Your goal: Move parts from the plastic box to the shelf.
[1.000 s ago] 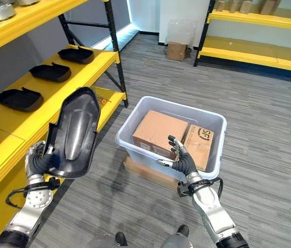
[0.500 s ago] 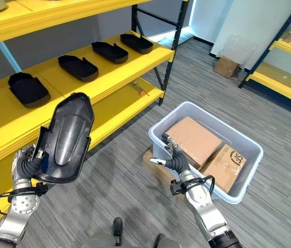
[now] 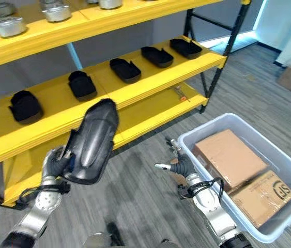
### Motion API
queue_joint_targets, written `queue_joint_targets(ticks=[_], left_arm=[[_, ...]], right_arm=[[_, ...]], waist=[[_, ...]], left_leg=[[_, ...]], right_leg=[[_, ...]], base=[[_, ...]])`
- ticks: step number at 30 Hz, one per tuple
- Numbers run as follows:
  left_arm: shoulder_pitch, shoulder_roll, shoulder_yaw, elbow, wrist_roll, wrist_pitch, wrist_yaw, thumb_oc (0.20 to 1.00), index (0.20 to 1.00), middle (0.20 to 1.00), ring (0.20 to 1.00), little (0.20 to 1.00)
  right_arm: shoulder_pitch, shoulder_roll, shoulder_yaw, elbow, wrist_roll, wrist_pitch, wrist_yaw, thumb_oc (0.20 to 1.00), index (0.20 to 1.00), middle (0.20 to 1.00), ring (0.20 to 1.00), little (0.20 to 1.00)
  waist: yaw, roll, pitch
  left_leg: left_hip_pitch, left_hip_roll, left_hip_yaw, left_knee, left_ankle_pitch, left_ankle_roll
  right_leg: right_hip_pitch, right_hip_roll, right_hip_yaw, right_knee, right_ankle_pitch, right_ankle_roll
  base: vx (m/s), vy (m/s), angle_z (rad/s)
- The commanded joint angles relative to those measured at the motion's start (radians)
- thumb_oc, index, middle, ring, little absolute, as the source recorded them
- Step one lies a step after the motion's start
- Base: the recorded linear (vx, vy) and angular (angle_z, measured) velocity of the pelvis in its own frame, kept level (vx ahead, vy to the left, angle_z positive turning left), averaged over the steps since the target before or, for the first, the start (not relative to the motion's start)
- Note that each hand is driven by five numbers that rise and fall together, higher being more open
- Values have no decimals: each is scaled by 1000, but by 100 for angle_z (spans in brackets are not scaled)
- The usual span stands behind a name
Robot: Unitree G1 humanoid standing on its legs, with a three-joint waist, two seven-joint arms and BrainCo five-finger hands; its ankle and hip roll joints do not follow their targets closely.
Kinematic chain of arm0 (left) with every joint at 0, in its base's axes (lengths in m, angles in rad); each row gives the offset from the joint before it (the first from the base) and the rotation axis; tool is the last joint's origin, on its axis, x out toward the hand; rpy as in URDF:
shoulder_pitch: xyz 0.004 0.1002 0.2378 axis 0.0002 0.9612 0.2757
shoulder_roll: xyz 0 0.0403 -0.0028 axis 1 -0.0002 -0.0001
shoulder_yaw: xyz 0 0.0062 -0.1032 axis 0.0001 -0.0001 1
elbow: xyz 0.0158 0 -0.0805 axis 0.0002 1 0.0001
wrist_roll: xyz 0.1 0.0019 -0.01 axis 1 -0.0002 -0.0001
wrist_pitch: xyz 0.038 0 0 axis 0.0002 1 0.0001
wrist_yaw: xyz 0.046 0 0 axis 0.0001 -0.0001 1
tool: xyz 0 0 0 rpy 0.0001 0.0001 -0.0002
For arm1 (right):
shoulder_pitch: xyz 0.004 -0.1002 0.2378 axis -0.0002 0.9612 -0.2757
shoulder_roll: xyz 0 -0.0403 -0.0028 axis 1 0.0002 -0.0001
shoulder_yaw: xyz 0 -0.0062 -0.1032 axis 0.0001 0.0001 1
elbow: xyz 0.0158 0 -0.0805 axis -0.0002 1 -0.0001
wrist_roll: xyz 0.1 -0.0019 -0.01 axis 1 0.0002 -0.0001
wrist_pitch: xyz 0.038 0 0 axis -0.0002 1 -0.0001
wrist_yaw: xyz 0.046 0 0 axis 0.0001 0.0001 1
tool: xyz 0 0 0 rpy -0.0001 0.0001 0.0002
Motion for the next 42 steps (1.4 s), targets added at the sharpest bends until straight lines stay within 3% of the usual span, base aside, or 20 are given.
queue_joint_targets(ticks=[1,5,7,9,10,12,16,18,20,22,26,28,30,32,33,38,42], left_arm=[[-2,45,128,-70,-49,-57,49,200,200,200,200,200],[33,44,150,-90,-52,-58,48,200,200,200,200,200],[-5,47,124,-70,-24,-50,80,200,200,200,200,200],[-32,55,106,-63,6,-38,99,200,200,200,200,200],[-38,60,106,-61,17,-33,105,200,200,200,200,200],[-50,74,109,-40,24,-32,106,200,200,200,200,200],[-44,84,125,-52,21,-23,87,200,200,200,200,200],[-37,85,145,-69,16,-31,61,200,200,200,200,200],[-30,82,156,-68,9,-40,48,200,200,200,200,200],[-30,82,160,-66,5,-38,50,200,200,200,200,200],[-48,75,142,-59,10,-26,37,200,200,200,200,200],[-23,63,136,-83,6,-21,28,200,200,200,200,200],[-4,48,130,-102,-6,-29,24,200,200,200,200,200],[-1,40,122,-110,-17,-38,41,200,200,200,200,200],[-8,38,114,-113,-19,-42,45,200,200,200,200,200],[-21,44,92,-124,-7,-46,23,200,200,200,200,200],[-15,49,86,-137,-7,-42,4,200,200,200,200,200]], right_arm=[[-32,24,-24,-12,-10,-62,47,1000,1000,1000,1000,1000],[0,-2,-32,-60,-4,-65,111,1000,1000,1000,1000,1000],[2,-14,-18,-77,24,-69,125,1000,1000,1000,1000,1000],[-14,-6,-9,-67,29,-73,130,1000,1000,1000,1000,1000],[-21,0,-5,-63,27,-71,126,1000,1000,1000,1000,1000],[-52,34,21,-73,24,-40,117,1000,1000,1000,1000,1000],[-73,62,41,-101,-3,-19,108,1000,1000,1000,1000,1000],[-95,84,56,-127,-10,1,88,1000,1000,1000,1000,1000],[-98,92,64,-142,-22,9,80,1000,1000,1000,1000,1000],[-99,92,64,-147,-22,10,84,1000,1000,1000,1000,1000],[-92,82,64,-159,-15,-9,75,1000,1000,1000,1000,1000],[-103,74,51,-130,-19,-37,88,1000,1000,1000,1000,1000],[-109,69,46,-109,-16,-55,91,1000,1000,1000,1000,1000],[-111,71,44,-103,-4,-64,97,1000,1000,1000,1000,1000],[-106,78,41,-102,-13,-61,88,1000,1000,1000,1000,1000],[-75,77,16,-114,-11,-57,104,1000,1000,1000,1000,1000],[-62,58,1,-123,-29,-65,136,1000,1000,1000,1000,1000]], waist=[[9,-32,-9],[0,-27,-18],[-18,-15,-25],[-12,-12,-25],[-7,-10,-23],[26,-6,-32],[67,-6,-29],[122,-16,-19],[139,-23,-16],[141,-23,-11],[109,-54,1],[118,-66,4],[110,-77,3],[98,-82,5],[77,-82,12],[41,-87,30],[39,-89,24]], left_leg=[[21,37,-70,47,-9,-67],[36,128,-84,12,92,-100],[80,97,-37,-35,20,-98],[96,64,-50,-56,-20,-80],[92,55,-44,-66,-14,-61],[105,2,-93,-95,-24,-37],[108,-37,-115,-111,-29,-9],[102,-104,-124,-124,-55,33],[110,-132,-135,-130,-86,46],[100,-133,-120,-129,-74,59],[103,-148,-145,-140,-84,61],[111,-154,-136,-151,-80,45],[120,-165,-132,-157,-93,39],[127,-172,-138,-161,-100,39],[140,-178,-155,-161,-115,43],[158,-186,-188,-132,-148,54],[161,-183,-174,-117,-158,51]], right_leg=[[-43,60,93,-31,42,85],[-37,34,87,3,20,86],[-30,-8,61,61,-8,115],[-23,-27,60,83,-8,127],[-28,-32,48,86,8,122],[-15,-51,51,91,22,152],[-17,-80,26,124,29,168],[-51,-135,-23,223,98,192],[-66,-155,-13,281,107,218],[-76,-149,-21,285,111,202],[-79,-1,63,203,60,179],[-53,45,52,82,59,166],[-46,63,74,-44,109,167],[-75,69,105,-86,153,174],[-111,72,158,-101,186,184],[-165,69,232,-85,223,198],[-160,69,209,-73,210,187]], base=[[24,257,-19],[33,358,10],[74,614,16],[47,540,86],[28,651,93],[62,713,69],[-5,428,30],[-70,518,38],[15,307,32],[-44,134,13],[28,59,28],[95,30,44],[128,-7,13],[138,-34,8],[182,-46,11],[174,-75,68],[179,-116,50]])
